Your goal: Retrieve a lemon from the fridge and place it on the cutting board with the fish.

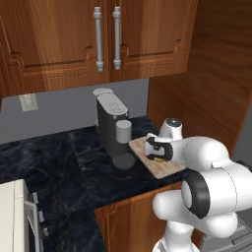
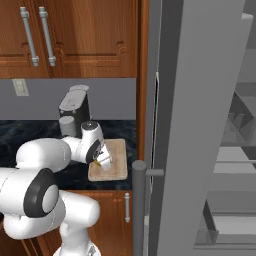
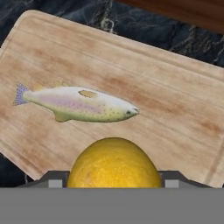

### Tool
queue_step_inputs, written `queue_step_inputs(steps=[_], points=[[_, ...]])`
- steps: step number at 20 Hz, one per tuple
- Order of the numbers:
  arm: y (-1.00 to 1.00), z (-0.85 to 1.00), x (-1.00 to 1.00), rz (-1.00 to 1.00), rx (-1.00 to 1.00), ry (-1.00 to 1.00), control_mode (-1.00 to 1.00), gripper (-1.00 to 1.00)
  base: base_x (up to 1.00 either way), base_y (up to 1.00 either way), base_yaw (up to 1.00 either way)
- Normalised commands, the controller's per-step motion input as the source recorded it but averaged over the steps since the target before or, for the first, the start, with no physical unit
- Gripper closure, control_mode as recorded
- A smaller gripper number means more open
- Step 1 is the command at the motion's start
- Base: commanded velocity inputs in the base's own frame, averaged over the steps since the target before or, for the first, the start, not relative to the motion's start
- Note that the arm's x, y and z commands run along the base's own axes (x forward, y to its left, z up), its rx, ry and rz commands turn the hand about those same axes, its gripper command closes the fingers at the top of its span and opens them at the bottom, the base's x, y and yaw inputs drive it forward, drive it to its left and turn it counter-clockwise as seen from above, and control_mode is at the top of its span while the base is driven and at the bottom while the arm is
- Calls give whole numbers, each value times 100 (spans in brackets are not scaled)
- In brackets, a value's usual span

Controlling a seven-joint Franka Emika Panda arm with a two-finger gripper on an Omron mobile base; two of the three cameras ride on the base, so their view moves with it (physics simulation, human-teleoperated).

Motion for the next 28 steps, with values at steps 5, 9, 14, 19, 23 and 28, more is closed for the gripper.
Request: queue_step_inputs(steps=[5, 9, 14, 19, 23, 28], points=[[0, 0, 0, 0, 0, 0, -100, -100, 0, 0, 0], [0, 3, 0, 0, -1, 3, -100, -100, 0, 0, 0], [0, 27, -1, 0, -1, 9, -100, -100, 0, 0, 0], [-3, 26, -15, 0, 0, 5, -100, -100, 0, 0, 0], [-13, 13, -32, 0, 0, 0, -100, -100, 0, 0, 0], [-3, 14, -46, 0, 0, 0, -100, -100, 0, 0, 0]])
